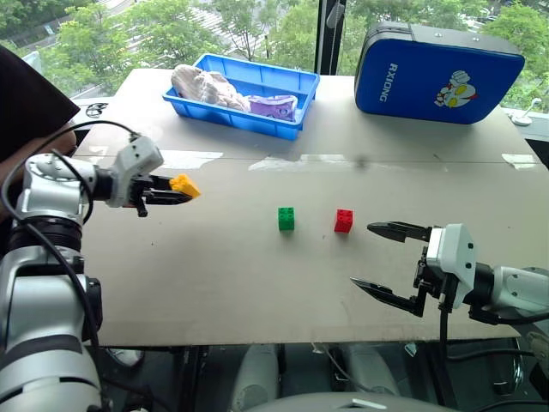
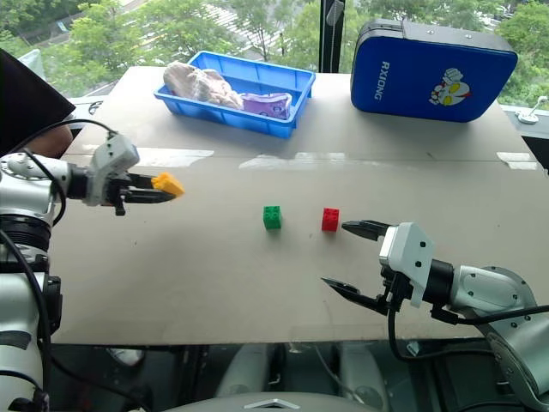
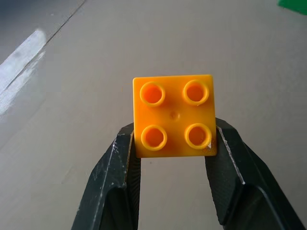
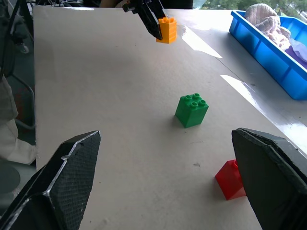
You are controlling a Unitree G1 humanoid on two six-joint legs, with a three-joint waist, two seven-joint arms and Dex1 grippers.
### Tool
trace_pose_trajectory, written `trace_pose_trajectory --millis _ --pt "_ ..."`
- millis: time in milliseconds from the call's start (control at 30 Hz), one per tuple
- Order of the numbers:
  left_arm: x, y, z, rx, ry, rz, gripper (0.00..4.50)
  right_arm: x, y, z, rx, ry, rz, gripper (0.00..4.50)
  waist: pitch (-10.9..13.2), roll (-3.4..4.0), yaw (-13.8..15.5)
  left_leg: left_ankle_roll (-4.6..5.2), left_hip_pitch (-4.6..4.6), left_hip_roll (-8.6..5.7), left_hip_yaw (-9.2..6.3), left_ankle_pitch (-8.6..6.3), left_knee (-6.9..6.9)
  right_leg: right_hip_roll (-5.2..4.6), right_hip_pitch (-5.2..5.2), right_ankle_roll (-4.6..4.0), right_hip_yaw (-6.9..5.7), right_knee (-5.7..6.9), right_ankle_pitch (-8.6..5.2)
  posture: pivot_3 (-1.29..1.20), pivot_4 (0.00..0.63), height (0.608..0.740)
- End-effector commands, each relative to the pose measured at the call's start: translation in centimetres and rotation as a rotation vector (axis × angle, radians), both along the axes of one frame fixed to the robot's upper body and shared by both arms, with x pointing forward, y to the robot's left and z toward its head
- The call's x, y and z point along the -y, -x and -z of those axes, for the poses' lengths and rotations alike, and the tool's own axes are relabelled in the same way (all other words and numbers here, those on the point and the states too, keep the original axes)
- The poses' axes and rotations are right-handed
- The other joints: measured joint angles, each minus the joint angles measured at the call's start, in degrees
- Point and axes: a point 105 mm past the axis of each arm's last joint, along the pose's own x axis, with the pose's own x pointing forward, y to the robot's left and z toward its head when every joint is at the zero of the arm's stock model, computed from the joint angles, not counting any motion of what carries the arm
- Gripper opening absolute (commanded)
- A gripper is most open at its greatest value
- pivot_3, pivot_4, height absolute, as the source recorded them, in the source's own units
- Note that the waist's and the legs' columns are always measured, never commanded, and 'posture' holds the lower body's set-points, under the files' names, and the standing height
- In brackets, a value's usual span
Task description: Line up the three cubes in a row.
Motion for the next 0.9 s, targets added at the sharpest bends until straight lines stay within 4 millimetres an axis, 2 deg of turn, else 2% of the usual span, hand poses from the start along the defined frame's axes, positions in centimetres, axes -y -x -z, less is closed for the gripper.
trace_pose_trajectory --millis 33,133,333,900 --pt "2.8 0.2 -0.4 0.024 -0.02 0.142 1.24 -0.1 0.3 -0.9 0.046 0.003 -0.019 4.5 0.0 0.0 -0.01 0.0 0.0 -0.01 0.0 0.0 0.0 0.01 0.0 0.0 0.0 0.0 0.0 0.0 0.15 0.74" --pt "3.7 0.3 0.3 0.009 -0.054 0.196 1.24 -0.2 0.4 -0.9 0.045 0.005 -0.023 4.5 0.0 0.0 -0.19 0.0 0.0 -0.05 0.0 0.0 0.01 0.06 0.0 0.01 0.01 0.0 0.0 0.0 0.15 0.74" --pt "4.2 0.4 1.0 -0.008 -0.132 0.292 1.24 -0.1 0.6 -0.7 0.041 0.022 -0.029 4.5 0.0 0.0 -0.05 0.0 0.03 -0.07 0.03 0.0 0.01 0.14 -0.01 0.02 0.07 0.01 0.0 0.0 0.15 0.74" --pt "3.6 -0.3 2.0 -0.001 -0.25 0.378 1.24 -0.1 0.6 -0.8 0.046 0.016 -0.01 4.5 0.0 0.0 -0.04 0.01 0.0 -0.07 0.01 0.0 0.03 0.12 0.0 0.02 0.06 0.0 0.0 0.0 0.15 0.74"
